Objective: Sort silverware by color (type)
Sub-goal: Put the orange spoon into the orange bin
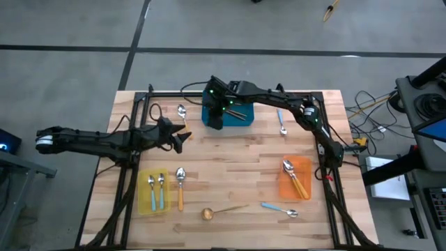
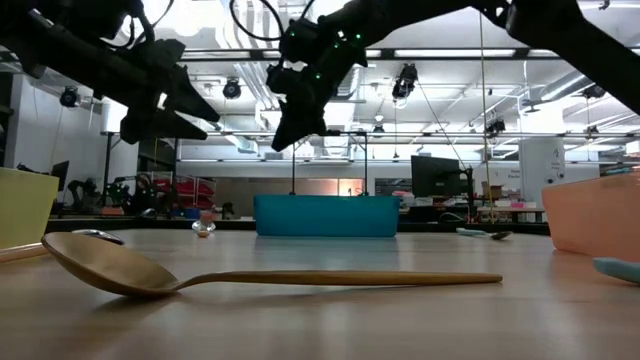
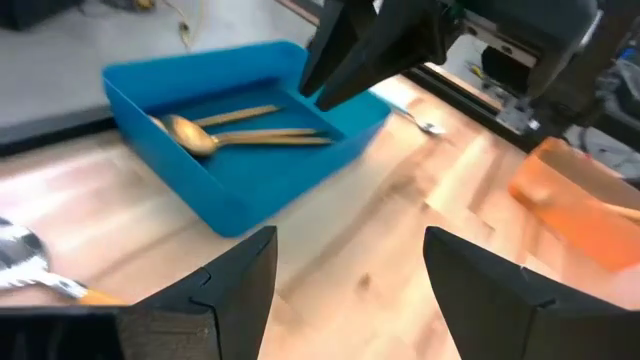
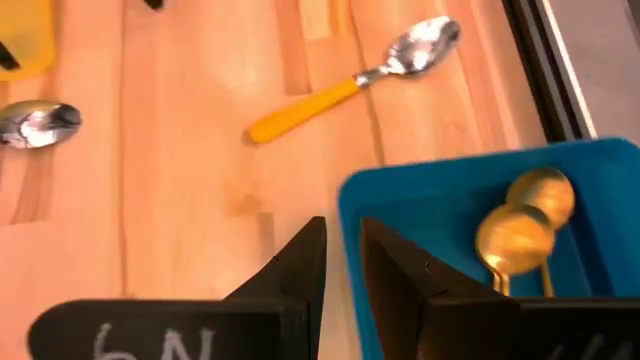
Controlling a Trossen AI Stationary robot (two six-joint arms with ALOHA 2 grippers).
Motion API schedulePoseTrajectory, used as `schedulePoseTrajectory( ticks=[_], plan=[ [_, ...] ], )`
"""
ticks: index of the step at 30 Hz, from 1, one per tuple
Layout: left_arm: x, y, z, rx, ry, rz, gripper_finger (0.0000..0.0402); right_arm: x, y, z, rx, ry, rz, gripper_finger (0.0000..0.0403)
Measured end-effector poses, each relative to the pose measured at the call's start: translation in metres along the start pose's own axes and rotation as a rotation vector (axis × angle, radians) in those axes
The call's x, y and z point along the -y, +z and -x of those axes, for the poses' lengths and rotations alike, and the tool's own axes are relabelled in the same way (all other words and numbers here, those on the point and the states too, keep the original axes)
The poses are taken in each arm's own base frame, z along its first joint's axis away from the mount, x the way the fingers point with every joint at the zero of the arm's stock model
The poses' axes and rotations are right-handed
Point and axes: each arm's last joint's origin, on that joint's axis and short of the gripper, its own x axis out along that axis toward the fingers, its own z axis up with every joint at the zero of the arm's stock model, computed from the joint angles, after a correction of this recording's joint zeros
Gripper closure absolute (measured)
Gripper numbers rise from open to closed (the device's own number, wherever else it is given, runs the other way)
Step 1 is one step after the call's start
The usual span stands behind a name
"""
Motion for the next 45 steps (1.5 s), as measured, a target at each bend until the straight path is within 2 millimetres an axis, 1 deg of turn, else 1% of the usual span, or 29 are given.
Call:
schedulePoseTrajectory(
  ticks=[5, 9, 12, 16, 19, 23, 26, 30, 32, 36, 38, 41, 45],
  plan=[
    [0.005, -0.004, 0.001, -0.038, -0.045, 0.038, 0.0168, -0.019, -0.008, -0.004, 0.038, 0.018, 0.040, 0.0346],
    [0.009, -0.009, 0.001, -0.068, -0.065, 0.055, 0.0168, -0.035, -0.020, -0.005, 0.089, 0.028, 0.052, 0.0346],
    [0.012, -0.014, 0.001, -0.100, -0.069, 0.079, 0.0168, -0.044, -0.030, -0.001, 0.153, 0.031, 0.052, 0.0346],
    [0.014, -0.021, -0.003, -0.148, -0.054, 0.123, 0.0168, -0.054, -0.041, 0.018, 0.268, 0.026, 0.070, 0.0346],
    [0.013, -0.027, -0.007, -0.185, -0.023, 0.156, 0.0168, -0.056, -0.046, 0.035, 0.359, 0.014, 0.085, 0.0346],
    [0.008, -0.034, -0.014, -0.222, 0.057, 0.169, 0.0170, -0.059, -0.050, 0.060, 0.421, -0.001, 0.091, 0.0346],
    [0.000, -0.037, -0.022, -0.234, 0.128, 0.179, 0.0176, -0.061, -0.053, 0.073, 0.443, -0.022, 0.085, 0.0346],
    [-0.012, -0.039, -0.031, -0.274, 0.238, 0.175, 0.0187, -0.065, -0.057, 0.077, 0.435, -0.011, 0.069, 0.0346],
    [-0.018, -0.037, -0.035, -0.286, 0.308, 0.170, 0.0191, -0.066, -0.056, 0.078, 0.446, -0.010, 0.071, 0.0346],
    [-0.032, -0.028, -0.050, -0.257, 0.453, 0.132, 0.0198, -0.067, -0.055, 0.078, 0.459, -0.007, 0.064, 0.0346],
    [-0.039, -0.023, -0.059, -0.260, 0.493, 0.123, 0.0200, -0.067, -0.055, 0.078, 0.462, -0.006, 0.049, 0.0346],
    [-0.049, -0.026, -0.067, -0.299, 0.554, 0.115, 0.0201, -0.066, -0.055, 0.077, 0.459, -0.012, 0.045, 0.0346],
    [-0.052, -0.031, -0.078, -0.336, 0.584, 0.107, 0.0201, -0.066, -0.056, 0.077, 0.454, -0.012, 0.046, 0.0346]
  ],
)
